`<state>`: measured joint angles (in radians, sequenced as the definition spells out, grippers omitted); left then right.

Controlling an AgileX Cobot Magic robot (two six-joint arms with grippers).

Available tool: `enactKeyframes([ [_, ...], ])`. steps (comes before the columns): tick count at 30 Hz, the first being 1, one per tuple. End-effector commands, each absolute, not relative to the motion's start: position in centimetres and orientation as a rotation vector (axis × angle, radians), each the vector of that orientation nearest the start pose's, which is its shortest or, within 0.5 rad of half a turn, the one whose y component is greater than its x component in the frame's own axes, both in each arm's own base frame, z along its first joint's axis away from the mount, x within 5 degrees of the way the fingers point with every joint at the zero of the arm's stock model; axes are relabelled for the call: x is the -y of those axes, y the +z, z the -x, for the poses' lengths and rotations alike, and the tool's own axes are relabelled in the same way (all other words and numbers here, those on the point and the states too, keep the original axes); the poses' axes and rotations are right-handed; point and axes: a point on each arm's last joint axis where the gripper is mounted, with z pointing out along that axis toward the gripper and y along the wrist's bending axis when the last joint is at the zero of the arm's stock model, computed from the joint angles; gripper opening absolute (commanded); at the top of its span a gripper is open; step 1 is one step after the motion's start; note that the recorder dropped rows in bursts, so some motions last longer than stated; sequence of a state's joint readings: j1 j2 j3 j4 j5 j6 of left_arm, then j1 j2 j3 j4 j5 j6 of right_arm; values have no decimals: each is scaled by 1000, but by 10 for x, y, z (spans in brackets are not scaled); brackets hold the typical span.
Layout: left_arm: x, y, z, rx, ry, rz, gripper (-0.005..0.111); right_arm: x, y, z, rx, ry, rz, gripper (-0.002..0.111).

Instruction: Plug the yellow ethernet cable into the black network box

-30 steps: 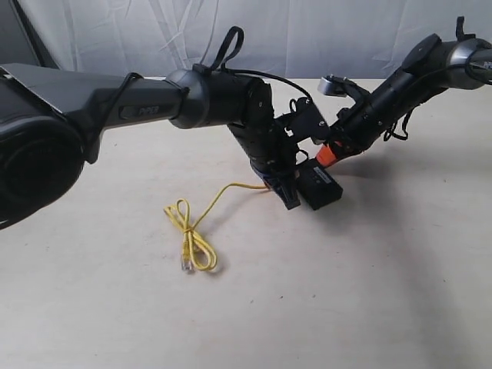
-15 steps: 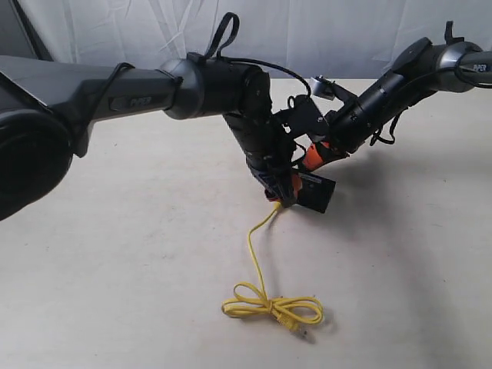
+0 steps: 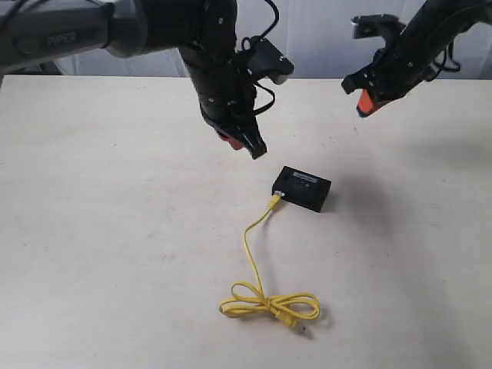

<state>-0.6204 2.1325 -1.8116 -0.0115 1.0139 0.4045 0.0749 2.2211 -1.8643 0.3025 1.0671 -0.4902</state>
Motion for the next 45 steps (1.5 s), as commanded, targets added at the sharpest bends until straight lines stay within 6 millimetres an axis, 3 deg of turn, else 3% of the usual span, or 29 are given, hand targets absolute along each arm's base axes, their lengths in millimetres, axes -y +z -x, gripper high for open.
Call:
enactKeyframes([
  [1, 239, 246, -370, -2538, -31, -1195, 0, -38, 244, -461, -2695, 34, 453, -1],
  [5, 210, 252, -357, -2568, -17, -1112, 0, -27, 285, -438, -2607, -101, 367, -1],
  [8, 187, 256, -344, -2561, -15, -1048, 0, -24, 303, -418, -2546, -121, 332, -1],
  [17, 123, 277, -298, -2473, -24, -841, 0, -21, 330, -351, -2377, -105, 278, -1],
  [31, 83, 317, -221, -2139, -76, -654, 0, -13, 340, -236, -2102, -93, 205, -1],
  [36, 73, 321, -191, -2003, -122, -575, 0, -10, 344, -190, -1938, -43, 129, -1],
  [45, 56, 314, -146, -1783, -175, -460, 0, -7, 330, -123, -1656, -22, 119, -1],
])
